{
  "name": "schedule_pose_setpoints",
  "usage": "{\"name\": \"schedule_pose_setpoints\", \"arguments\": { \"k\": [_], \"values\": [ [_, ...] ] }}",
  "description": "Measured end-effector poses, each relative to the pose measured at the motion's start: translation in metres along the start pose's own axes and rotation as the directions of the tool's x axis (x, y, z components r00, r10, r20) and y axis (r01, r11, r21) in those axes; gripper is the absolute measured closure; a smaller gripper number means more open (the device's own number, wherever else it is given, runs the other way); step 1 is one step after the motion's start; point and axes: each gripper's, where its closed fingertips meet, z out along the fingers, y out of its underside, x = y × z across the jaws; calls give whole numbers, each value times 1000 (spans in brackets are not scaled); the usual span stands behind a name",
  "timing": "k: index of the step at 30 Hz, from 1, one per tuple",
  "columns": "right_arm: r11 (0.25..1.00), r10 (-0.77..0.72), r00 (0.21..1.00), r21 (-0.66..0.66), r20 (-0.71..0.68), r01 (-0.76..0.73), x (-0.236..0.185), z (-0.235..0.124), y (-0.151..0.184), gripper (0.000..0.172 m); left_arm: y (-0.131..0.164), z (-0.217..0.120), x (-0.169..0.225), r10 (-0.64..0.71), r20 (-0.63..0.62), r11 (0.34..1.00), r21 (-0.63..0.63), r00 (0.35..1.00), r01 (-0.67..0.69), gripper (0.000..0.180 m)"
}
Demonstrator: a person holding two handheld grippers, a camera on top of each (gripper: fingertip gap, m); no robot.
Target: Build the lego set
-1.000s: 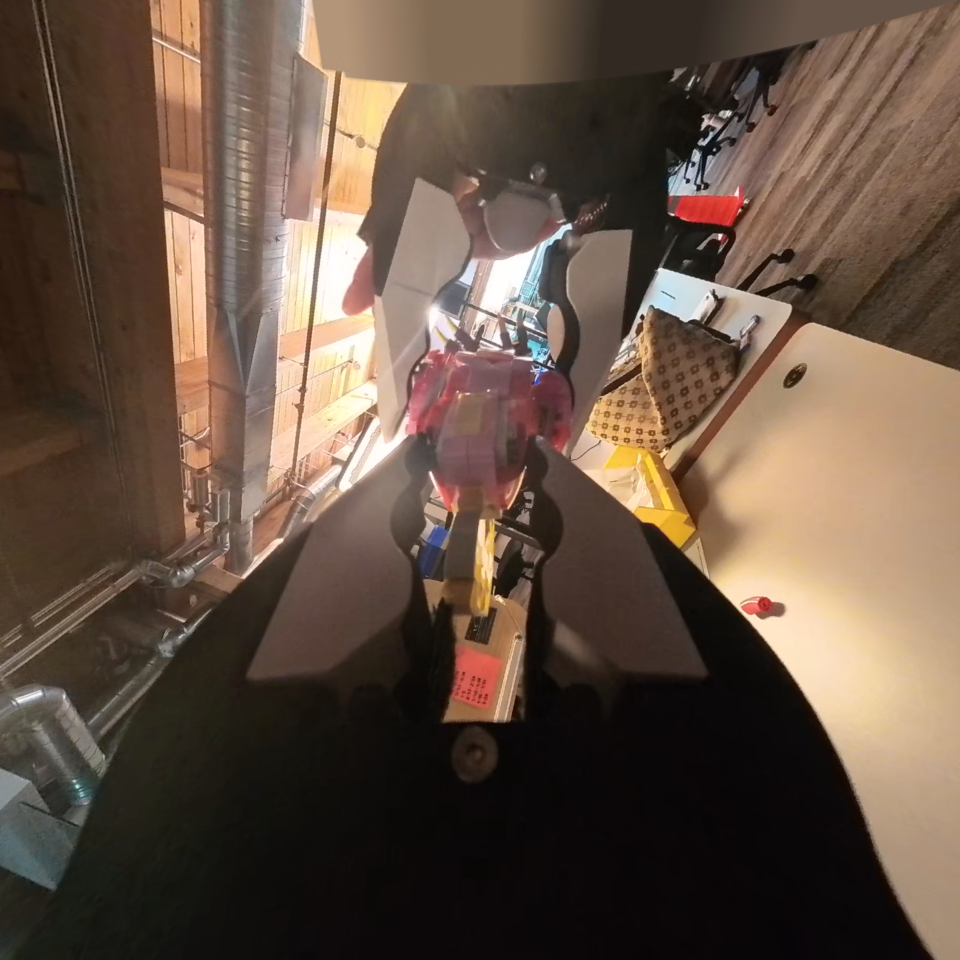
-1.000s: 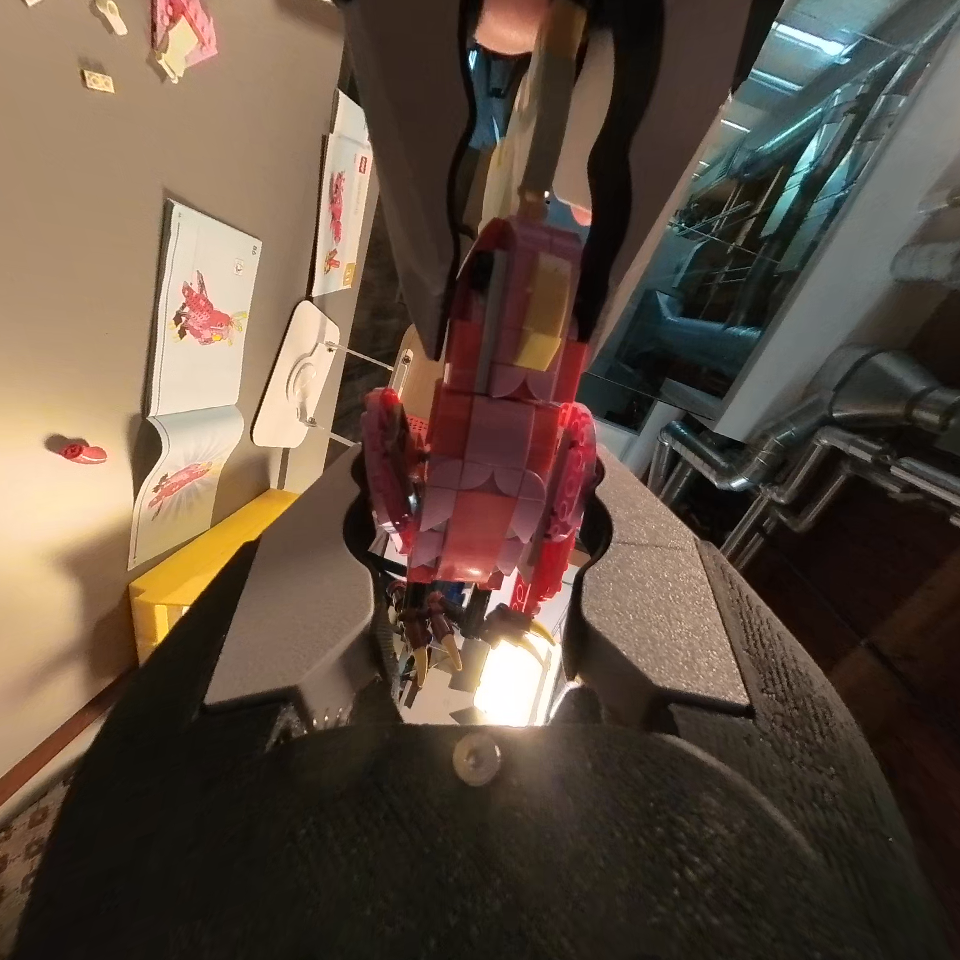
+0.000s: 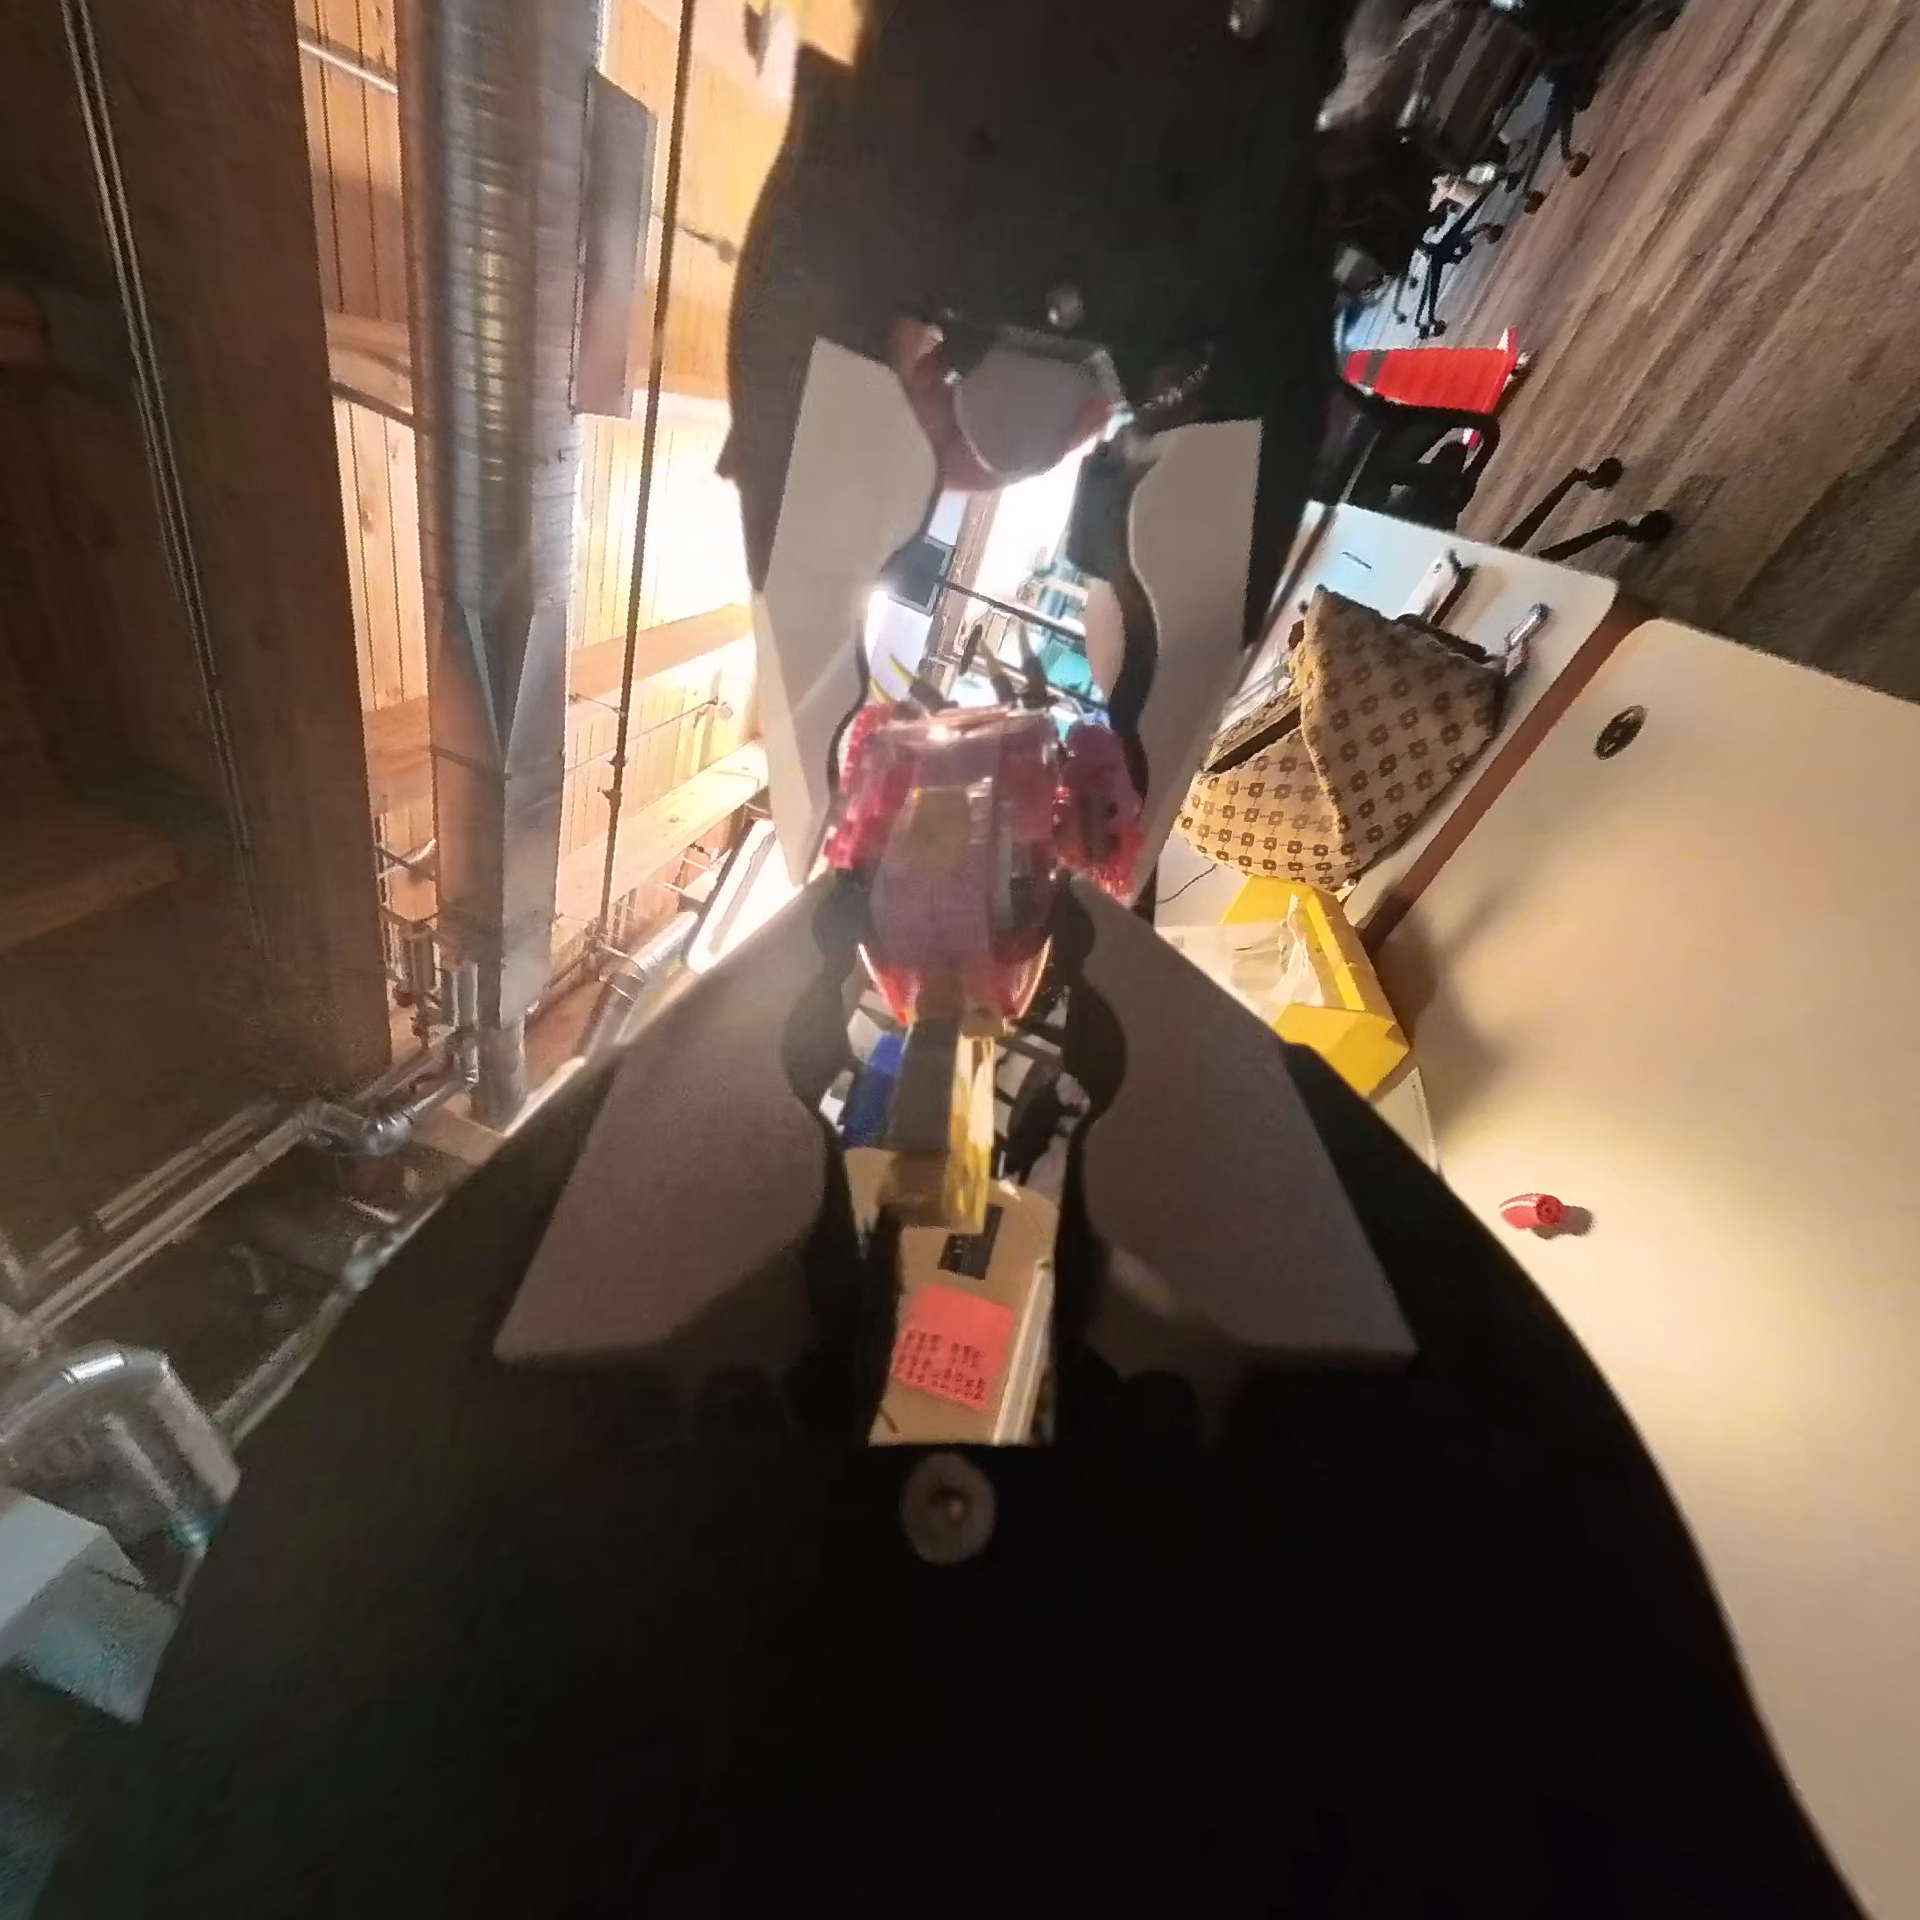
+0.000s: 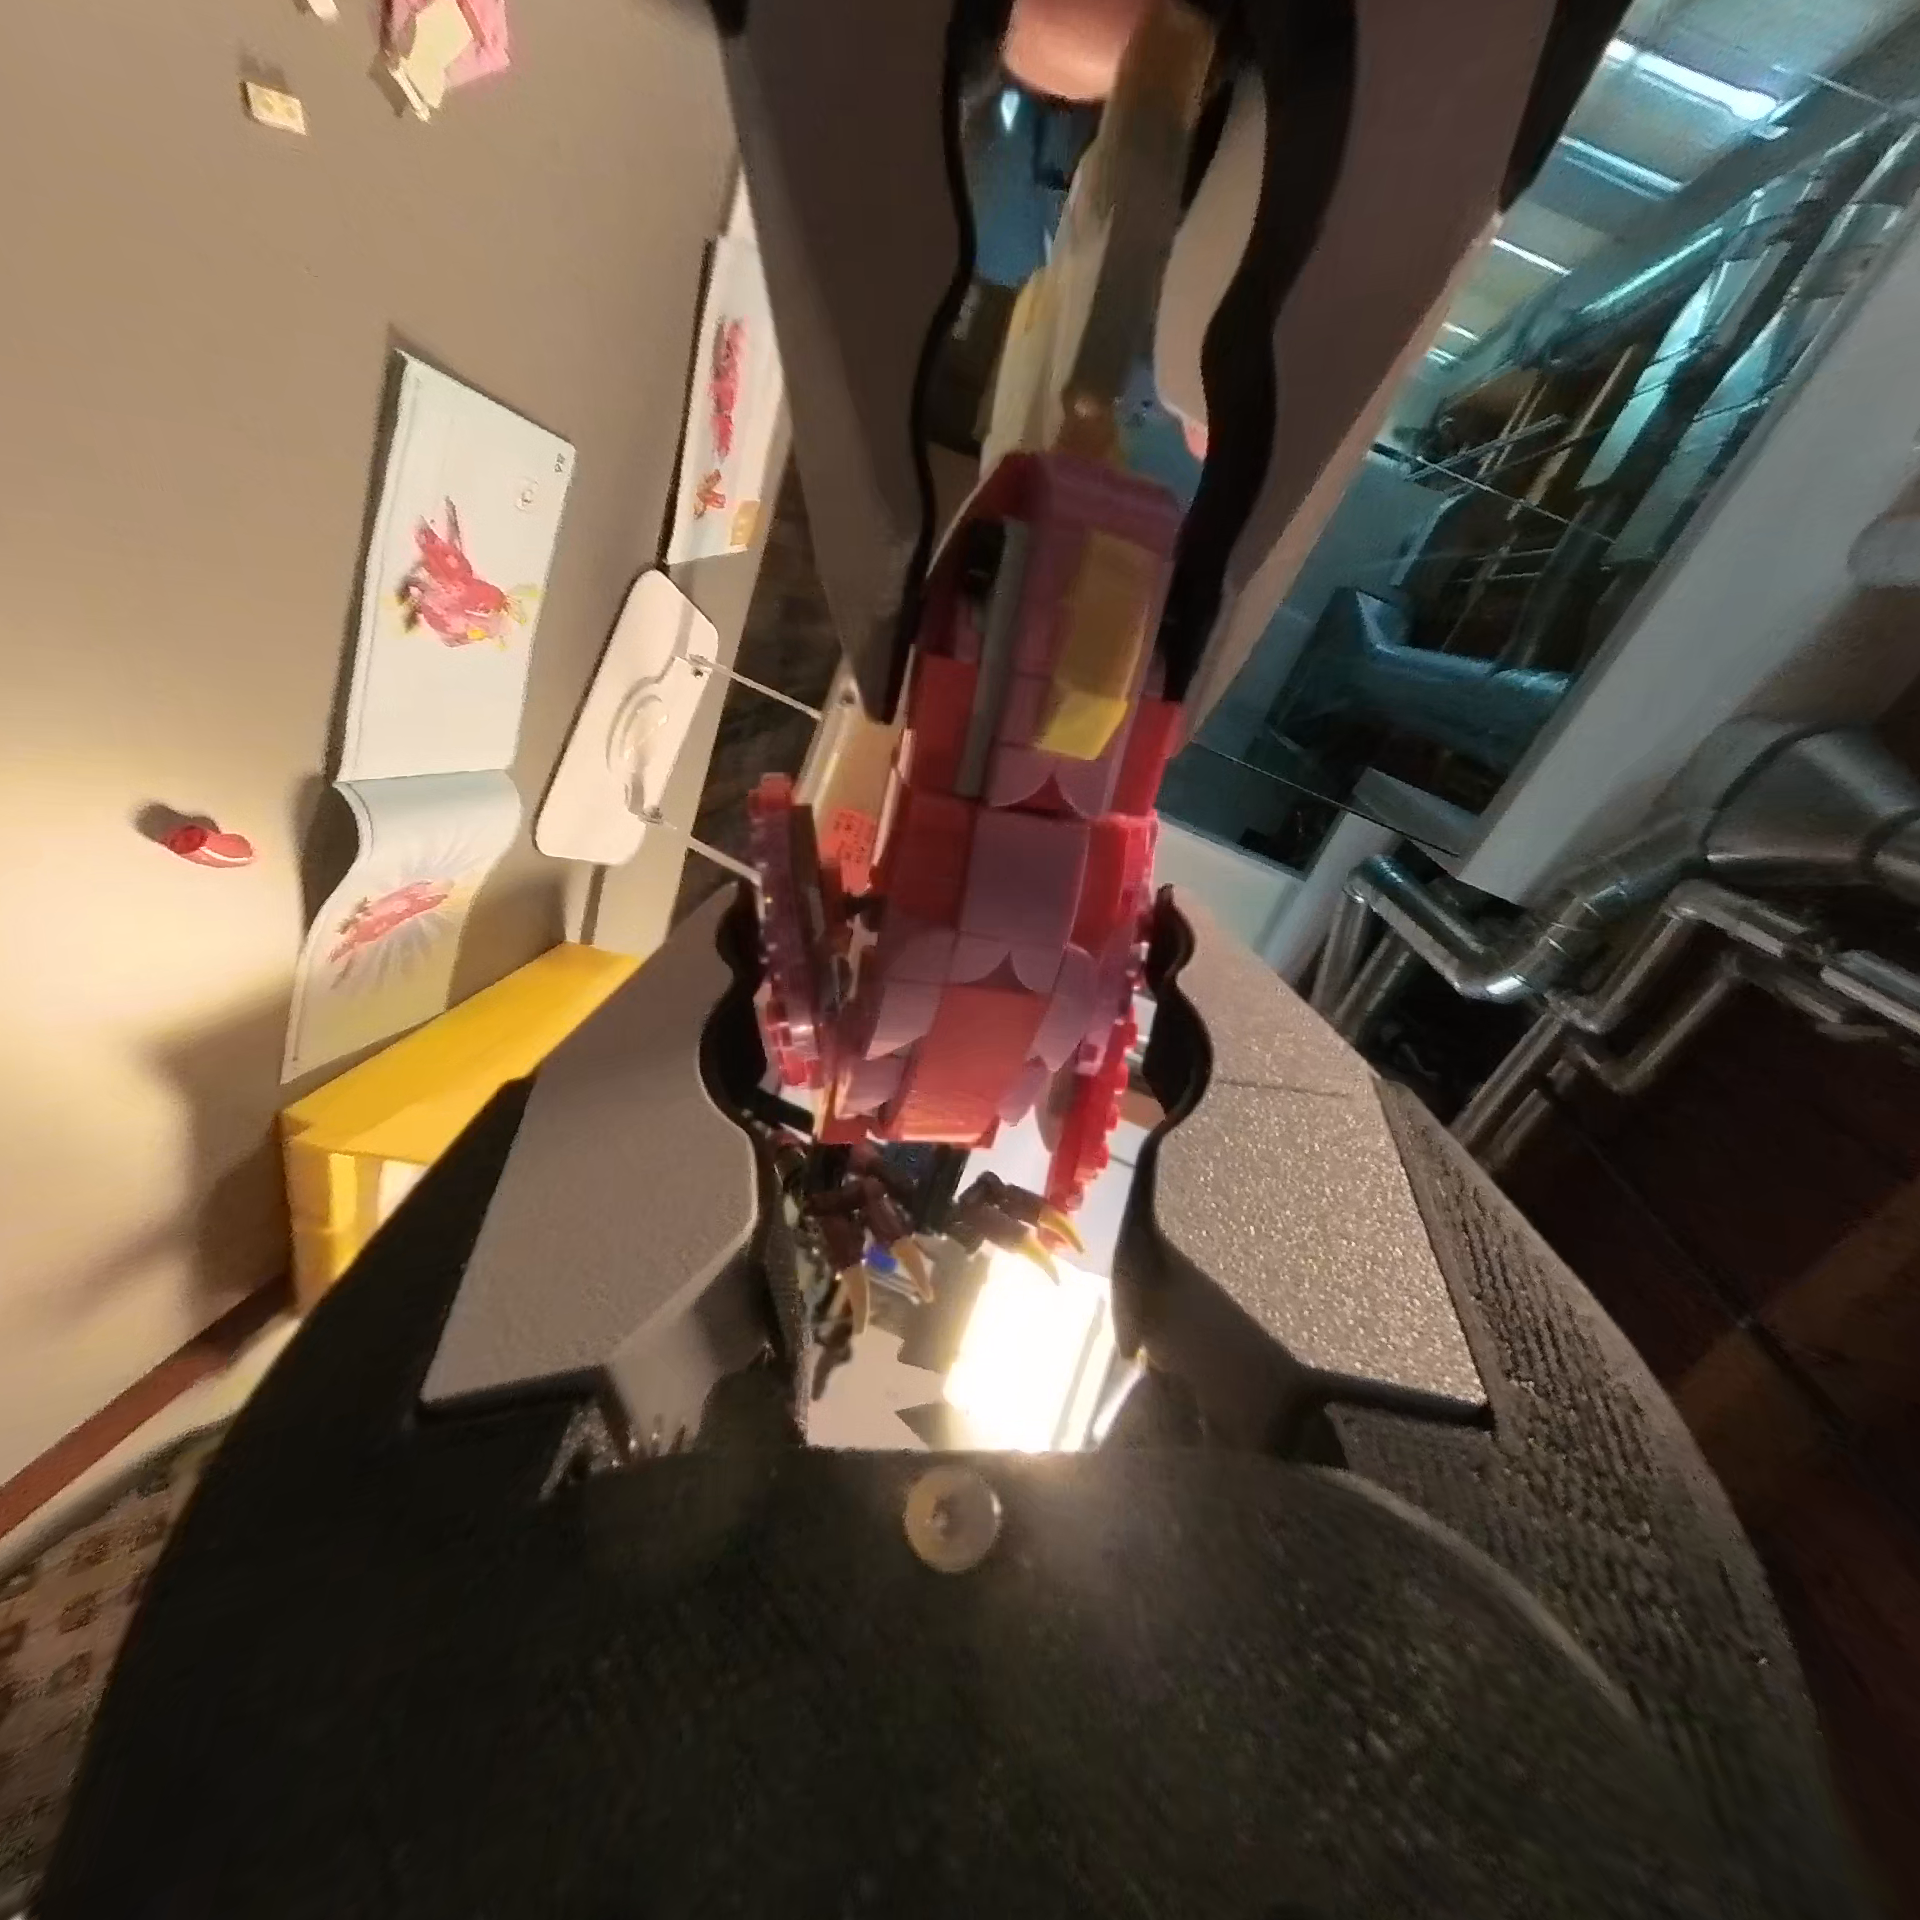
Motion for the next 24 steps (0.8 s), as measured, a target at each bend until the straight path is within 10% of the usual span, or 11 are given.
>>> {"name": "schedule_pose_setpoints", "arguments": {
  "k": [24],
  "values": [
    [987, 132, 972, 70, 192, -148, -6, -16, 4, 101, -17, 12, 6, 302, 69, 953, -51, 951, -299, 145]
  ]
}}
